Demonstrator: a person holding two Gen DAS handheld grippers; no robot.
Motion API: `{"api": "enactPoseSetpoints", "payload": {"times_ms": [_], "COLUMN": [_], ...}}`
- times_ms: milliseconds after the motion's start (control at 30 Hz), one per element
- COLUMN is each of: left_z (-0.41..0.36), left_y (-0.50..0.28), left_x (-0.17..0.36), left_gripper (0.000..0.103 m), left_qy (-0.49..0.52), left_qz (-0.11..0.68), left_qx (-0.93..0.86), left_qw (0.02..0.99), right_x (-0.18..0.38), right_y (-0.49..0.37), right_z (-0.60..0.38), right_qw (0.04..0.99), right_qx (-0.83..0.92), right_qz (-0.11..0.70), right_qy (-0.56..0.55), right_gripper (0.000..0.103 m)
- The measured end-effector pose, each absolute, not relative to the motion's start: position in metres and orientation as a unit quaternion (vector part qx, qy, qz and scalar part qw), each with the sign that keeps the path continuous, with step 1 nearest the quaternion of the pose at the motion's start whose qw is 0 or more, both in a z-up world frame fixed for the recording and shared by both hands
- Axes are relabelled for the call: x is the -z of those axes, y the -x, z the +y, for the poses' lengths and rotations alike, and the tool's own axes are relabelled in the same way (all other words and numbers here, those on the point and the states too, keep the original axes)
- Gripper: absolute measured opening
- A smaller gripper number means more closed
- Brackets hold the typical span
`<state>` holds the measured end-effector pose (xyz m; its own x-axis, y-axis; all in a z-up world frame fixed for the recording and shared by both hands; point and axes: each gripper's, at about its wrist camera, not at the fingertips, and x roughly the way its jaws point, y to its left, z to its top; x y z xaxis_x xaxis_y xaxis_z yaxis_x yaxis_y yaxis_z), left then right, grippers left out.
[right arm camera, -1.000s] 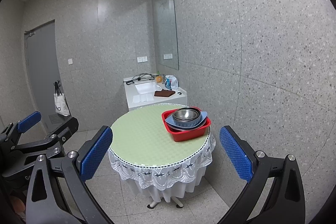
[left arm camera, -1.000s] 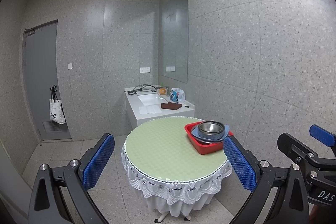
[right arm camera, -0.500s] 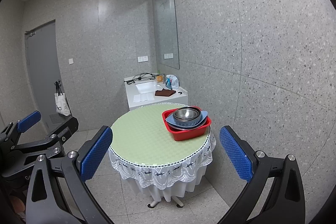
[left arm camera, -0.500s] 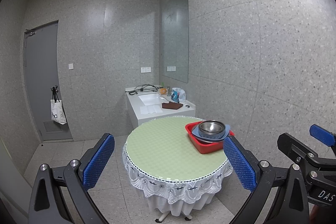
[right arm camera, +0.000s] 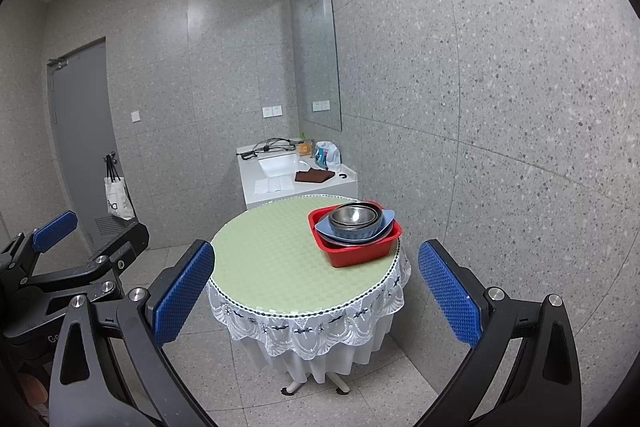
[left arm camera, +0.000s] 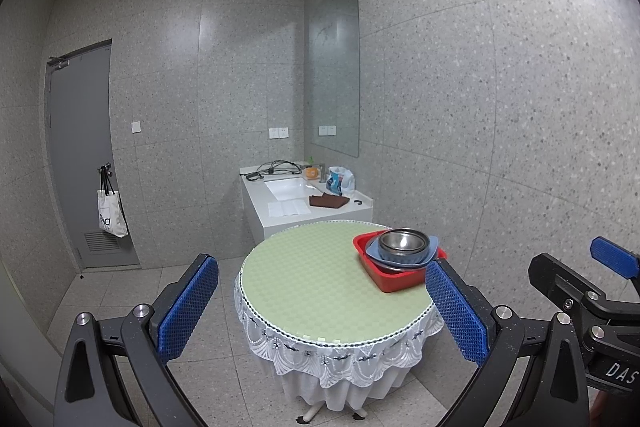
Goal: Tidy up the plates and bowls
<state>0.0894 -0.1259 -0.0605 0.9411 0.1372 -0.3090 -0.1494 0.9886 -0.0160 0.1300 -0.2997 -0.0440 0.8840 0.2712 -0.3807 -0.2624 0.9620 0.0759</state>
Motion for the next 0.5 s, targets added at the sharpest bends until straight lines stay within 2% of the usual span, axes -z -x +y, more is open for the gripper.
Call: {"api": "enactPoseSetpoints", "payload": {"times_ms": [500], "left_z": [-0.1257], "left_y": [-0.0896], "left_x": [0.0596], "left_gripper": [0.102], "left_qy": [0.019], "left_qz": [0.157], "left_qx": [-0.072], "left_qw": [0.985], "right_x": [0.0446], "right_y": [-0.1311], "right_z": [-0.2990], "right_qw": [0.970], "right_qx": [-0.138], "right_qz": [0.201], "right_qy": [-0.012], "right_gripper": [0.103]}}
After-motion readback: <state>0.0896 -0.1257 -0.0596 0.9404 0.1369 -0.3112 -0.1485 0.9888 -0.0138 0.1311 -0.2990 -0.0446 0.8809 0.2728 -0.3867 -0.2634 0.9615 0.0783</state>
